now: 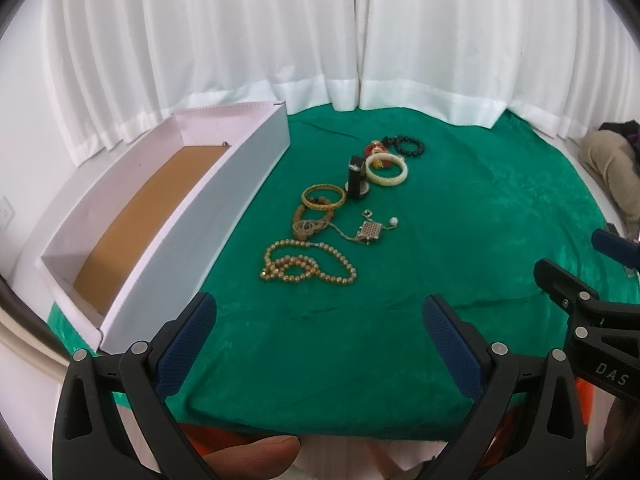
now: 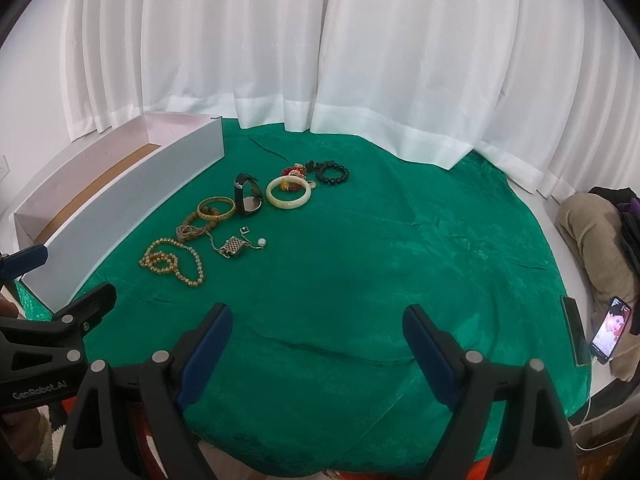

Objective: Organize jewelry

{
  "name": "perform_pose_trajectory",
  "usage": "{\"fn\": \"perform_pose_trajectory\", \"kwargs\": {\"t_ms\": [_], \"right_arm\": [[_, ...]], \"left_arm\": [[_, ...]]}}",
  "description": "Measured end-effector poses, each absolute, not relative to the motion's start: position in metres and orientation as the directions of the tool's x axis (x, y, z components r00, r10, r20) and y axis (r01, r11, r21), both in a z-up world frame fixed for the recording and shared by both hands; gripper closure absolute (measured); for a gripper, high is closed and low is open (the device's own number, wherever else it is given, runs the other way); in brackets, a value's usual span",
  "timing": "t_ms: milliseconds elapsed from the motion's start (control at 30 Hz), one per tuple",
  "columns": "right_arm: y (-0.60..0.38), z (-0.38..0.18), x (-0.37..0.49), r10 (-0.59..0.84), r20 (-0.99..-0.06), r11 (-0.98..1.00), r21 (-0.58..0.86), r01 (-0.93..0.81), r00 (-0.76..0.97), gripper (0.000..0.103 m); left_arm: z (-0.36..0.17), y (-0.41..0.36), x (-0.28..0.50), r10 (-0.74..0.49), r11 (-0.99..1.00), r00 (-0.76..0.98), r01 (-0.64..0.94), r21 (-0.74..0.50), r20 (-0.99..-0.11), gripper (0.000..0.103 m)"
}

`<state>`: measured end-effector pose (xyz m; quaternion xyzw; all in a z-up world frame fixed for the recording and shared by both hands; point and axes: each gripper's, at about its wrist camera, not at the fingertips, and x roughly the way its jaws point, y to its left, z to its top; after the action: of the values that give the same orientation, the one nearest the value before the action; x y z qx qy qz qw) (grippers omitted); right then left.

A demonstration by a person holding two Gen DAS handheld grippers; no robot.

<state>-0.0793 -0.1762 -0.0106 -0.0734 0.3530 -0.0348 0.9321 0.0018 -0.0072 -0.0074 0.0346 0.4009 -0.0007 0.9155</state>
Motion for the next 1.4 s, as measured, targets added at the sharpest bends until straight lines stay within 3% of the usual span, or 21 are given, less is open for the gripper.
{"fn": "perform_pose_trajectory", "kwargs": {"t_ms": [900, 1400], "right_arm": [[-0.178, -0.014, -0.078, -0.116, -0.646, 0.988, -0.154, 0.021, 0.754, 0.014], [-0.178, -0.016, -0.074, -0.114, -0.646, 0.987, -0.157, 0.015, 0.755, 0.014]], "left_arm": [[-0.007, -0.018, 0.001, -0.051, 0.992, 0.682, 0.116, 0.039, -0.730, 0.000], [-0.012, -0.012, 0.006, -0.020, 0.996, 0.679, 0.080, 0.046, -0.734, 0.000]]}}
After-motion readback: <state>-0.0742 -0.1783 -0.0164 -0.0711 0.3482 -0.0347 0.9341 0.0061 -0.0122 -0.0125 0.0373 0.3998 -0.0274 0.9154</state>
